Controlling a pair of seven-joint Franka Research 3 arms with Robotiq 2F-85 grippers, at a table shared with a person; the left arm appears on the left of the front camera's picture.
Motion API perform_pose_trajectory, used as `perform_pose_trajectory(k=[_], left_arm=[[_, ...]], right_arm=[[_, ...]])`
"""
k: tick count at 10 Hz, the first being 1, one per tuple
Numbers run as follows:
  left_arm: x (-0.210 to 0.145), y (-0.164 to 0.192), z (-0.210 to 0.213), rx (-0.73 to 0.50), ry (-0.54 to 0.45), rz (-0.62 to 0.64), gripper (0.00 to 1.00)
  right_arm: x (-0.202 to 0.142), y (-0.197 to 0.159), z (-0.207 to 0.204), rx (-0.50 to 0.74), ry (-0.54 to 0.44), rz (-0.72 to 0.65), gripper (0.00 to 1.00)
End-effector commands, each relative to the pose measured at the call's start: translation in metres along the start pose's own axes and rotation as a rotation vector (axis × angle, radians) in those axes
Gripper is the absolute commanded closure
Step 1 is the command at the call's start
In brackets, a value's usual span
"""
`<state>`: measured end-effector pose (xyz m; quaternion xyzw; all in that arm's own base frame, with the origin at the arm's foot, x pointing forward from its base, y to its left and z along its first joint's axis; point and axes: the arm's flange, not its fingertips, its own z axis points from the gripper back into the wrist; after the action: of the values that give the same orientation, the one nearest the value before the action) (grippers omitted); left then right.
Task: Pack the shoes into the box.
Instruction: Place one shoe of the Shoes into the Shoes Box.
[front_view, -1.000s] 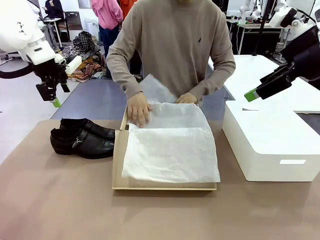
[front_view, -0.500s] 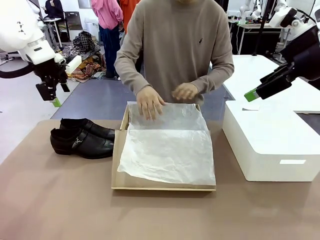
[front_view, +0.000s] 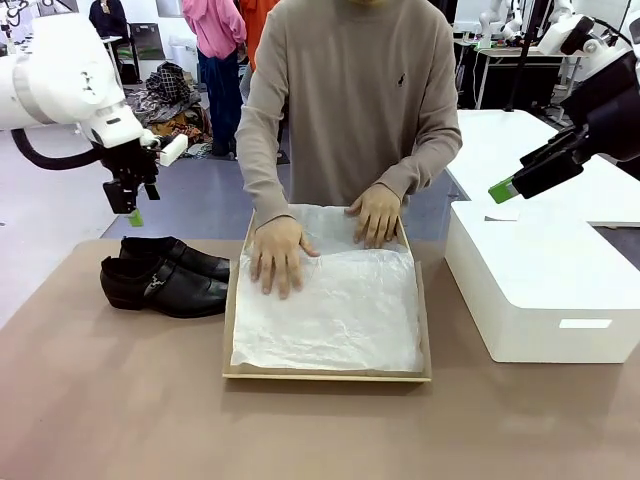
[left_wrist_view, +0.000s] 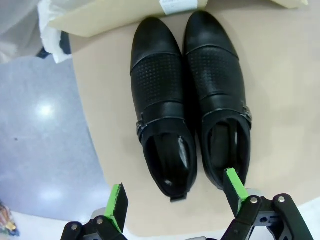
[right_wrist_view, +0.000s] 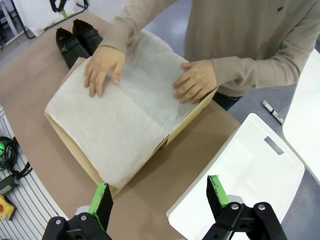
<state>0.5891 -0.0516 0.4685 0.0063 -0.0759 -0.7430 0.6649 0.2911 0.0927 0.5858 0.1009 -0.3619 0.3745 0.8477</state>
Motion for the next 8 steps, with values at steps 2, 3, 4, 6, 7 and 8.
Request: perform_pose_trajectory(k=[2,3,4,6,7,8], left_arm=[[-0.005,0.025,-0.018,-0.069,0.039,0.051,0.0],[-0.007,0.029,-0.027,-0.076,0.045,0.07,0.0],[-0.01,0.032,-0.033,-0.079,0.049,0.089,0.0],[-0.012,0.035,-0.032,-0.079,0.017,0.089,0.0],[-0.012,0.029,-0.04,-0.072,0.035,0.078,0.0],[-0.012,0.029,-0.04,-0.072,0.035,0.078,0.0]], right_arm=[[0.0,0.0,0.0,0.007,-0.004,0.0,0.0],[0.0,0.0,0.0,0.007,-0.004,0.0,0.0],[0.0,0.0,0.0,0.007,-0.004,0.0,0.0],[0.0,0.0,0.0,0.007,-0.004,0.0,0.0],[0.0,0.0,0.0,0.007,-0.004,0.0,0.0],[0.0,0.0,0.0,0.007,-0.004,0.0,0.0]])
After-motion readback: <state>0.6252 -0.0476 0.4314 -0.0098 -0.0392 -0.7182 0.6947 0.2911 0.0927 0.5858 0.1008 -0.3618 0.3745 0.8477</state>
